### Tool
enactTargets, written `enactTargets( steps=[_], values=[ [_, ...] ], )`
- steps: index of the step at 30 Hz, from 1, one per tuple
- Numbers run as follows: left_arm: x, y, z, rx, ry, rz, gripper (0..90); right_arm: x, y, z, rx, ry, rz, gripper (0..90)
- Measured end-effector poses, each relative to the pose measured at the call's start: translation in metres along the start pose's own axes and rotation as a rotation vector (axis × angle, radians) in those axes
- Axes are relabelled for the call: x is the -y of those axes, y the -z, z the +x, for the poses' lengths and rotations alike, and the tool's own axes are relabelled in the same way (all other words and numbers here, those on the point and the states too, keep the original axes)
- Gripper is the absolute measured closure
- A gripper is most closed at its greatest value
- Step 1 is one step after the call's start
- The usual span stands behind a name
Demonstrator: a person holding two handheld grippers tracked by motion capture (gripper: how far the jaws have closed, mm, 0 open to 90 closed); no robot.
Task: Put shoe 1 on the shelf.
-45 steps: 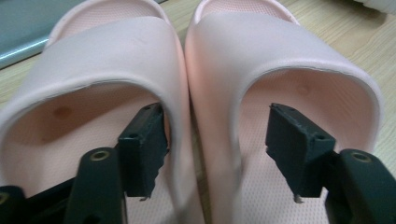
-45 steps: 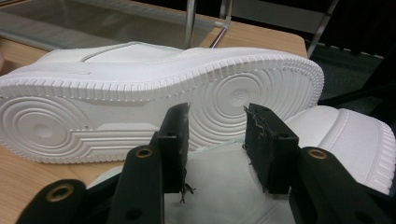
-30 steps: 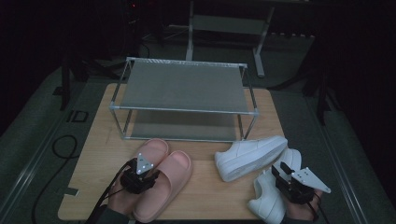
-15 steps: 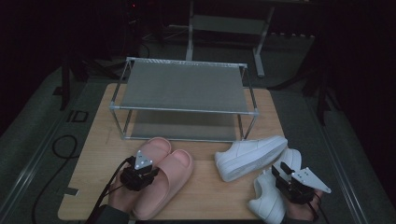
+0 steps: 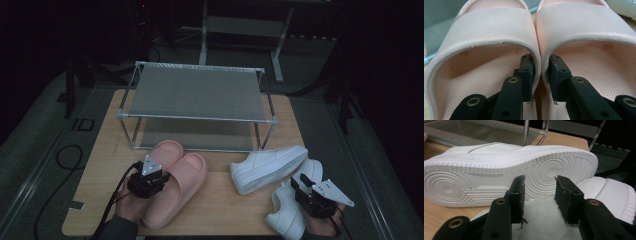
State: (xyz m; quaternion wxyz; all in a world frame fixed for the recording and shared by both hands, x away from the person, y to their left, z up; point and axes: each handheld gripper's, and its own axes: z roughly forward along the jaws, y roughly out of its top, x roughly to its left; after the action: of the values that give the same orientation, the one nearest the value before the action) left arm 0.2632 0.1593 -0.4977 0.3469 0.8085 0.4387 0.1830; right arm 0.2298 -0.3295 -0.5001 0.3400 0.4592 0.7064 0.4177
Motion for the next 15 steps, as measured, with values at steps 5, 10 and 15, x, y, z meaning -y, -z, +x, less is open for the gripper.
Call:
enactTargets(
  steps=[5, 10, 15],
  values=[
    [-0.008, -0.005, 0.003, -0.007, -0.006, -0.002, 73.9, 0.000, 0.000, 0.000, 0.001, -0.001, 0.001, 59.0],
    [-0.013, -0.010, 0.006, -0.016, -0.003, -0.003, 73.8, 0.000, 0.000, 0.000, 0.000, -0.001, -0.001, 58.9],
    [-0.019, -0.015, 0.008, -0.014, 0.001, -0.010, 73.7, 0.000, 0.000, 0.000, 0.000, -0.001, -0.003, 58.9]
  ],
)
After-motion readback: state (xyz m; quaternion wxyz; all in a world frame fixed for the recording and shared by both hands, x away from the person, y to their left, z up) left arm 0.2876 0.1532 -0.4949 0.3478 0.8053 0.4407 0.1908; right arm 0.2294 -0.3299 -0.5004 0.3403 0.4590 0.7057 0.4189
